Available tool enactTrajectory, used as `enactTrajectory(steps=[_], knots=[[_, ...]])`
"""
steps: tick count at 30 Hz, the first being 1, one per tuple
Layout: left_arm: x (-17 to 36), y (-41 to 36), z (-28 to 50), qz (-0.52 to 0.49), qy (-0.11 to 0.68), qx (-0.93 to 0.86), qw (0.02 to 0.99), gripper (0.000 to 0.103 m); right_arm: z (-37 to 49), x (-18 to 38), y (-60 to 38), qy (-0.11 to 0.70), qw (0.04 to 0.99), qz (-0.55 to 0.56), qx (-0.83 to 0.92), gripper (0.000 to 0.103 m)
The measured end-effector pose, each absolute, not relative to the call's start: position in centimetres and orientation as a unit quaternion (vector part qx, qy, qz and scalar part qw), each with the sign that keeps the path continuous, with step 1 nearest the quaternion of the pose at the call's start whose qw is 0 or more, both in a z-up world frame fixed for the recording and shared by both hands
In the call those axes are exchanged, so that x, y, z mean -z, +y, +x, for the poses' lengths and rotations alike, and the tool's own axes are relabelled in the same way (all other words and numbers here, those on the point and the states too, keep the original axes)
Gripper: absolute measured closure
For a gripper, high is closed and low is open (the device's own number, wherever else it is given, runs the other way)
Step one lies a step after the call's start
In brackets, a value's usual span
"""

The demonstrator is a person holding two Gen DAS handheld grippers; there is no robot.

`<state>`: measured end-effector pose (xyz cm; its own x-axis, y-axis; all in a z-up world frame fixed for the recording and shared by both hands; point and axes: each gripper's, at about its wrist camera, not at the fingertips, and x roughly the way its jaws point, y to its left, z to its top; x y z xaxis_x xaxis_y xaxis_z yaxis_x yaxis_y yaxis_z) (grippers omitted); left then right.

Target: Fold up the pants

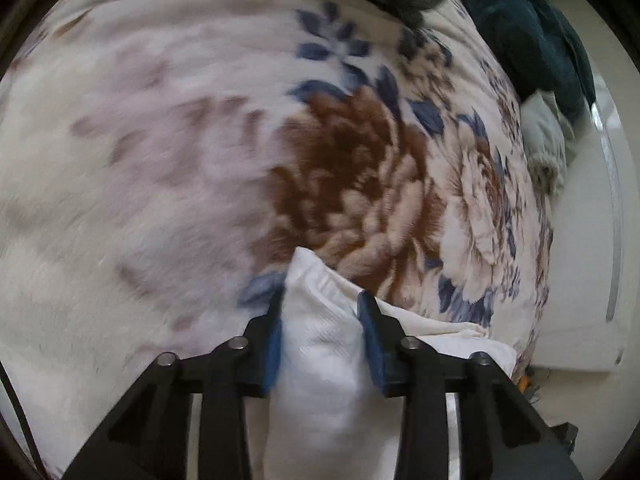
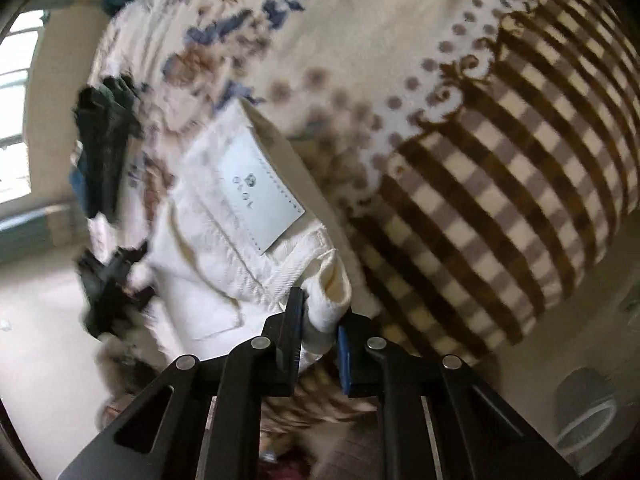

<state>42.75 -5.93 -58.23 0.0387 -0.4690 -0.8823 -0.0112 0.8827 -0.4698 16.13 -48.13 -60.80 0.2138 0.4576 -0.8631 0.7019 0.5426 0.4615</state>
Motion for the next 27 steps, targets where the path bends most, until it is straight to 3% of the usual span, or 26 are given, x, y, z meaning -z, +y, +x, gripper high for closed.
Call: enactTrajectory(steps=[2,5,6,7,9,10,11,12,15,19,21,22,23,24,27], knots=[[58.5,-6.7,43.3,-0.152,0.673,0.169,0.704,0.078,14.9,63.0,-47.2,0.625,0.613,0.472,0.104,0.087],[59.5,-6.4,43.9,-0.154,0.679,0.168,0.697,0.078,15.6,65.2,-47.2,0.631,0.618,0.457,0.107,0.085],[59.7,-5.9,44.2,-0.171,0.683,0.168,0.69,0.076,15.9,65.7,-47.2,0.637,0.612,0.458,0.101,0.08],[59.8,-5.1,44.4,-0.204,0.687,0.167,0.678,0.075,16.1,66.1,-47.3,0.642,0.604,0.462,0.095,0.067],[59.4,-3.7,44.4,-0.253,0.684,0.166,0.664,0.069,15.9,65.8,-48.2,0.651,0.592,0.463,0.104,0.044],[58.9,-2.9,44.1,-0.275,0.676,0.164,0.664,0.059,15.5,65.4,-48.7,0.647,0.594,0.468,0.101,0.039],[58.5,-2.3,43.9,-0.289,0.671,0.165,0.662,0.046,15.3,64.9,-49.1,0.639,0.599,0.472,0.096,0.039],[58.0,-1.8,43.6,-0.303,0.666,0.165,0.661,0.041,15.4,64.0,-49.6,0.633,0.607,0.471,0.092,0.036],[58.0,-1.8,43.0,-0.314,0.668,0.176,0.651,0.038,17.2,61.7,-50.9,0.614,0.638,0.459,0.073,0.031],[59.1,-4.5,43.6,-0.262,0.679,0.192,0.658,0.04,24.7,62.5,-51.5,0.601,0.66,0.45,0.026,0.031],[58.5,-6.2,43.8,-0.218,0.669,0.208,0.679,0.049,28.0,63.8,-51.4,0.599,0.655,0.46,-0.007,0.031],[58.0,-7.0,43.8,-0.185,0.662,0.216,0.694,0.061,29.6,64.8,-51.1,0.601,0.645,0.47,-0.039,0.033],[57.9,-7.5,43.8,-0.164,0.658,0.221,0.701,0.073,30.7,65.6,-50.5,0.615,0.637,0.462,-0.05,0.039],[57.7,-7.8,43.7,-0.148,0.655,0.224,0.706,0.076,31.5,65.6,-49.9,0.622,0.644,0.442,-0.045,0.056],[58.3,-7.2,44.0,-0.155,0.653,0.212,0.71,0.081,32.6,63.6,-49.2,0.625,0.681,0.38,-0.028,0.082]])
